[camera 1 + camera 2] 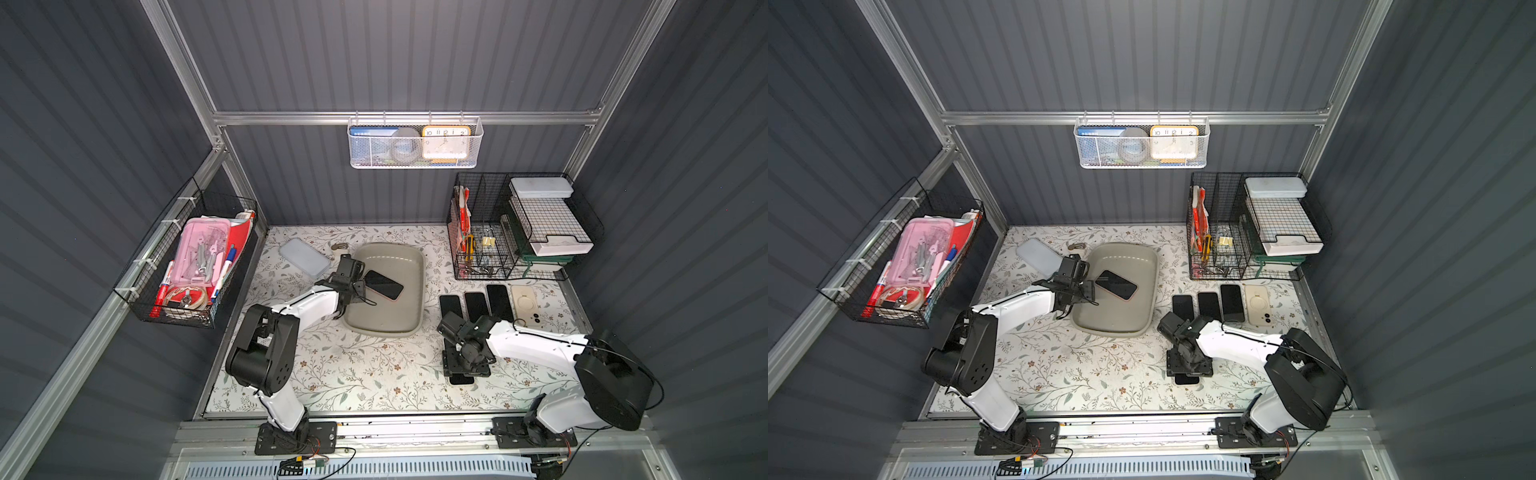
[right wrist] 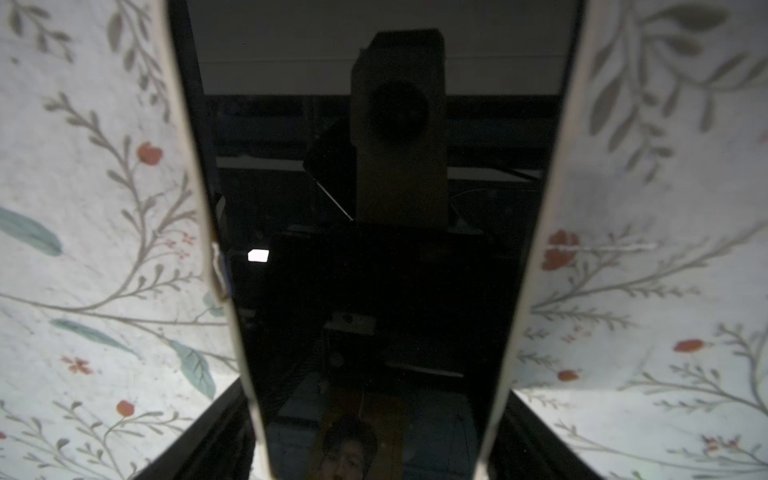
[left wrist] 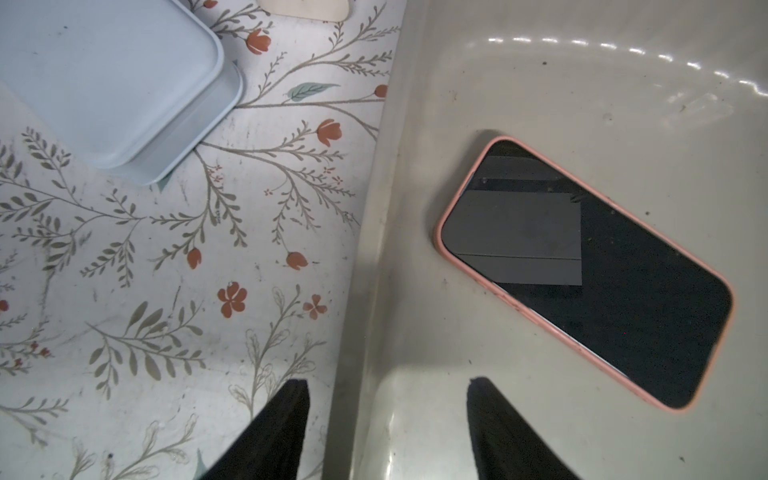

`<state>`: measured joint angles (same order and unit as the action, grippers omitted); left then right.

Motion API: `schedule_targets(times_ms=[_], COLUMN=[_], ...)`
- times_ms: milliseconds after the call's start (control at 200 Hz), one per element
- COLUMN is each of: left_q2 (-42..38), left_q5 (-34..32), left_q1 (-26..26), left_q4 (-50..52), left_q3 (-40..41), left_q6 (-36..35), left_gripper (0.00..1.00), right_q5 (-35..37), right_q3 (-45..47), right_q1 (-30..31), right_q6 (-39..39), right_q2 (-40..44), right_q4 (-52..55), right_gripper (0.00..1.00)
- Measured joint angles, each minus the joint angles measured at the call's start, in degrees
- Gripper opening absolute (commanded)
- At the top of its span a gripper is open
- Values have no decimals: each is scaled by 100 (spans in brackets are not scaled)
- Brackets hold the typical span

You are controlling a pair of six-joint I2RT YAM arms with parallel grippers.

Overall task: Take the phone out of the storage box
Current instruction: Move the storage box to the center of the board.

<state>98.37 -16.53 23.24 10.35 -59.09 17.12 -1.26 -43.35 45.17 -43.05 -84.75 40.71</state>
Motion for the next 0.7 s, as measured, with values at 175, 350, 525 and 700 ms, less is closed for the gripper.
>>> schedule_targets(times_ms=[175,350,525,700], left_q2=[4,4,4,4], left_q5=[15,28,44,44], left_q1=[0,0,0,0], left_q4=[0,0,-2,-2], left_q3=[0,0,0,0], left_q6=[-4,-17,-20,-20], left_gripper=[65,65,65,65], right_q5=[28,160,284,610], right_q3=[35,87,94,-149], right_q1=[0,-7,-7,42], right_q6=[-111,-219,-238,-83], right_q2=[24,94,186,667], right_q4=[-55,-136,-140,219], right_gripper=[85,93,94,94])
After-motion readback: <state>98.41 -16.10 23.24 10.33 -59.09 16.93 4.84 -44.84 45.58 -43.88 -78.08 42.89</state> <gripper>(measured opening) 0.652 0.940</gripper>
